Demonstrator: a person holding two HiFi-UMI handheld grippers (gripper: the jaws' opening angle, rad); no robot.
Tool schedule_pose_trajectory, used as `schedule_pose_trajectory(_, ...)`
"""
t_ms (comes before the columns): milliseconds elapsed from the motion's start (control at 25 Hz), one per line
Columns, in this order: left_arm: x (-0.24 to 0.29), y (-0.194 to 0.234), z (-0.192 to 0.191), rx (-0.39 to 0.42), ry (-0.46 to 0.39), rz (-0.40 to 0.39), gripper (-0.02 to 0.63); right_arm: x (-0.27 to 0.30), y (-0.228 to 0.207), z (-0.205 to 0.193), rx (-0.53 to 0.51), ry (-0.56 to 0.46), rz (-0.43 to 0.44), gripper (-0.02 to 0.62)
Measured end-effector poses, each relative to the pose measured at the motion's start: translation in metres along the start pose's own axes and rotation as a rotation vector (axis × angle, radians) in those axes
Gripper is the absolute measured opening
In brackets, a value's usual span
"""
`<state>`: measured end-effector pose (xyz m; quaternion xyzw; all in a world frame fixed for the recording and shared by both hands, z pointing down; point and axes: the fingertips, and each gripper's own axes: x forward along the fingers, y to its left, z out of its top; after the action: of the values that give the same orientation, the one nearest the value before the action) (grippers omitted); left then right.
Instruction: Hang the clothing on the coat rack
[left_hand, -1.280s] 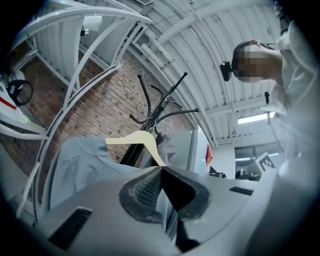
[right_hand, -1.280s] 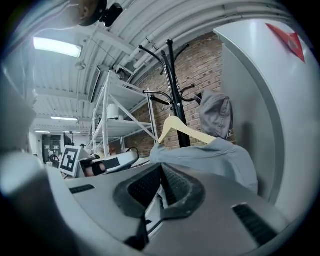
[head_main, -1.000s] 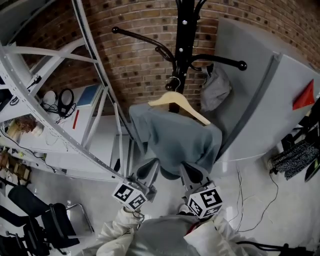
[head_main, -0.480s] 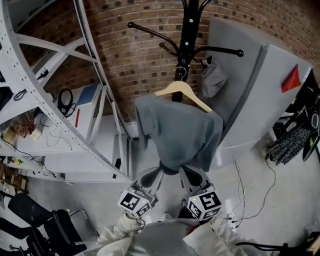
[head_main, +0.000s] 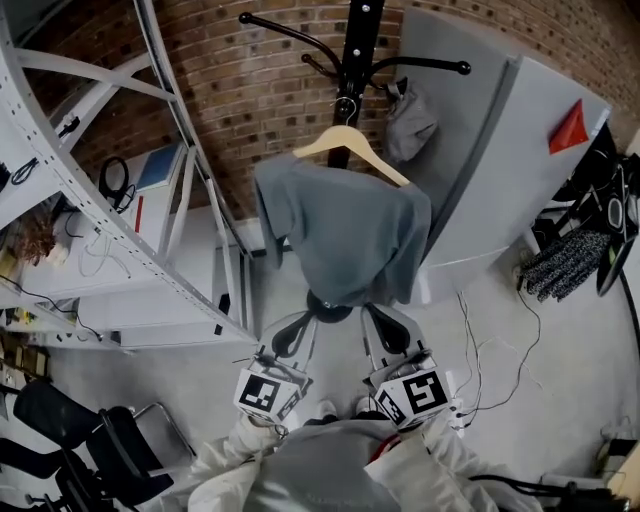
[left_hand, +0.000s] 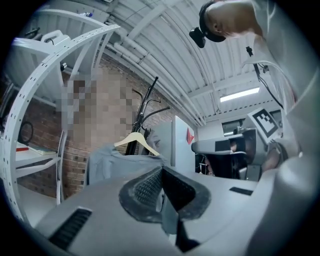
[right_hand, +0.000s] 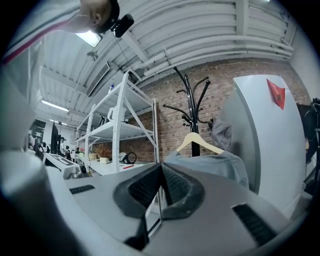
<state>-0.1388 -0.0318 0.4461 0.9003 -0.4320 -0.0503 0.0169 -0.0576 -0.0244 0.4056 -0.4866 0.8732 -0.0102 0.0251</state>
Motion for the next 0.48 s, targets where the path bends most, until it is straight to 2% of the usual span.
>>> schedule_pose_trajectory(160,0.005,-0.01,0.004,0.025,-0.014,0.016,0.009,-0.01,-0.008,0.006,0.007,-0.031,0.004,0.025)
schedule_pose_trajectory(320,0.018,-0.024,0.016,0.067,-0.027,0.036,0.009,-0.019,-0.024,0.017,0.075,-0.087,0.033,0.025)
schedule_pose_trajectory(480,0.033,-0.034,0.015,0.069,-0.025,0.042,0.009,-0.022,-0.042,0.011,0.076,-0.069,0.037,0.025)
